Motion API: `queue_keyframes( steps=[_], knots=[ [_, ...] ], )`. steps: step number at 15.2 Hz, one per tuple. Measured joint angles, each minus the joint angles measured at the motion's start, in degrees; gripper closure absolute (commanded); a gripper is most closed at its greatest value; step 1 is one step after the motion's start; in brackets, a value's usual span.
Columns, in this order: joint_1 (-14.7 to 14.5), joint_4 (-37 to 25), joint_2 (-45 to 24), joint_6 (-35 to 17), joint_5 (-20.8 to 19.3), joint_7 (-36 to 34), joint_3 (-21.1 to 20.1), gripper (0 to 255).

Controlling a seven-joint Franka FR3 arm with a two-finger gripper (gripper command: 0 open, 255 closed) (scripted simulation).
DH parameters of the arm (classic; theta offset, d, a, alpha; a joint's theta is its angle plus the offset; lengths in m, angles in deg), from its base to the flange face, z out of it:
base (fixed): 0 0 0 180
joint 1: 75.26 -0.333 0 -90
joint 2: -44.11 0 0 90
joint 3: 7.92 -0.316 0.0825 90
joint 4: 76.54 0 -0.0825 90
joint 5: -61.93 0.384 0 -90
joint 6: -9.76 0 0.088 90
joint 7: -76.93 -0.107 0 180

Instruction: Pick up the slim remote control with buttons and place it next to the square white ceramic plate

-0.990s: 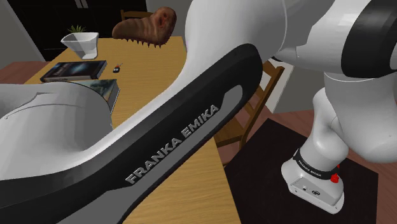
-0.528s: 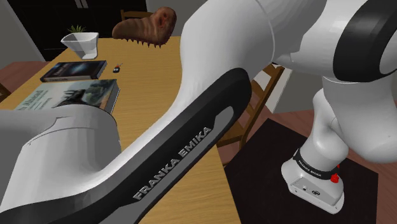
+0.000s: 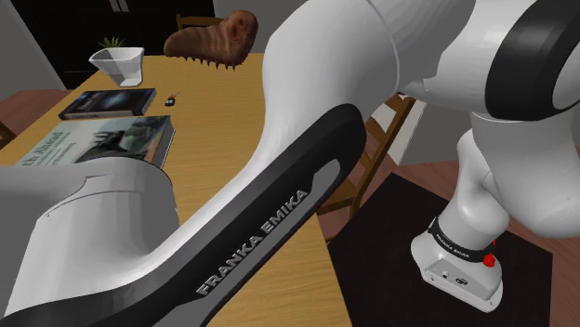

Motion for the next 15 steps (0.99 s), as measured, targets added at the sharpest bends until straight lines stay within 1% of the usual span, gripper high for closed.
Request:
queue_keyframes(
  steps=[5, 10, 15],
  knots=[
    [-0.04, 0.23, -0.16, -0.01, 0.01, -0.04, 0.0, 0],
    [0.0, -3.21, 2.01, 5.36, 1.02, 0.66, -0.62, 0],
    [-0.06, -3.83, 1.98, 6.02, 1.06, 0.75, -0.63, 0]
  ],
)
